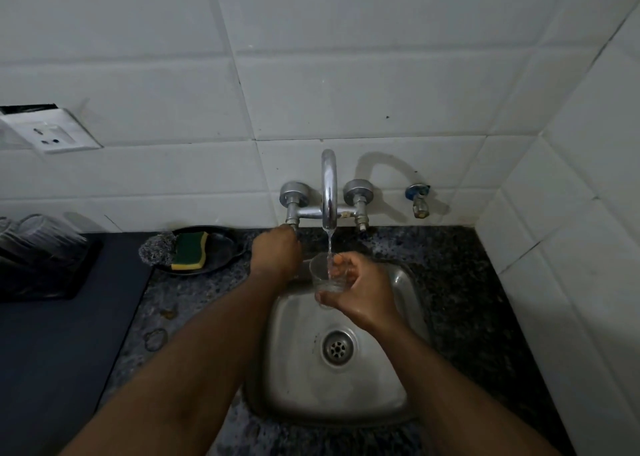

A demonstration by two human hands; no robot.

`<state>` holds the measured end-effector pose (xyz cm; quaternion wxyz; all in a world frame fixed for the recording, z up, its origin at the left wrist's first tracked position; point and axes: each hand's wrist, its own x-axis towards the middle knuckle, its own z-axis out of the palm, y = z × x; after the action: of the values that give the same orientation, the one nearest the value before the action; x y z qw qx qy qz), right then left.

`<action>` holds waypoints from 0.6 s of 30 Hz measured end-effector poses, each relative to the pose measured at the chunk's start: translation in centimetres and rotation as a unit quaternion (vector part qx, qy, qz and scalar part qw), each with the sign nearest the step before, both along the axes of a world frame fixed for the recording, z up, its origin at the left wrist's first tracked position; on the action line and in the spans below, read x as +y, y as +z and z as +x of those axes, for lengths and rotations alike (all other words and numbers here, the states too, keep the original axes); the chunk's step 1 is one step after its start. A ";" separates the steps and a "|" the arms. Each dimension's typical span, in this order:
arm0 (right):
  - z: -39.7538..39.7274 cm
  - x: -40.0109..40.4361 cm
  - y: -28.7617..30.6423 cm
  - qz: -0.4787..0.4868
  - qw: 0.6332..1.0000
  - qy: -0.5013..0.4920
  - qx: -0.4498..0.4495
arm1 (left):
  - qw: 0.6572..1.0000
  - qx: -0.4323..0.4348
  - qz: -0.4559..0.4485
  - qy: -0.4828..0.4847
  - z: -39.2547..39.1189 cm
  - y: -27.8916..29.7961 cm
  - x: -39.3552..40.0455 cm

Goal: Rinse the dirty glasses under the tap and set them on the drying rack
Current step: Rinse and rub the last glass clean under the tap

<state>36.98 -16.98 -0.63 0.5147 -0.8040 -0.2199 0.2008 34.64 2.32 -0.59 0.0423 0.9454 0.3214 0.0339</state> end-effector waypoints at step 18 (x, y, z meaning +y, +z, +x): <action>1.7 -1.1 0.4 -0.162 0.977 0.141 0.004 | 0.584 -0.177 -0.761 0.221 -4.2 -3.9 -6.8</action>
<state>38.70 -18.07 -0.18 0.3447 -0.8367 -0.2936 0.3080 30.49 -4.47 -4.53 0.7935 0.4425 0.4151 -0.0477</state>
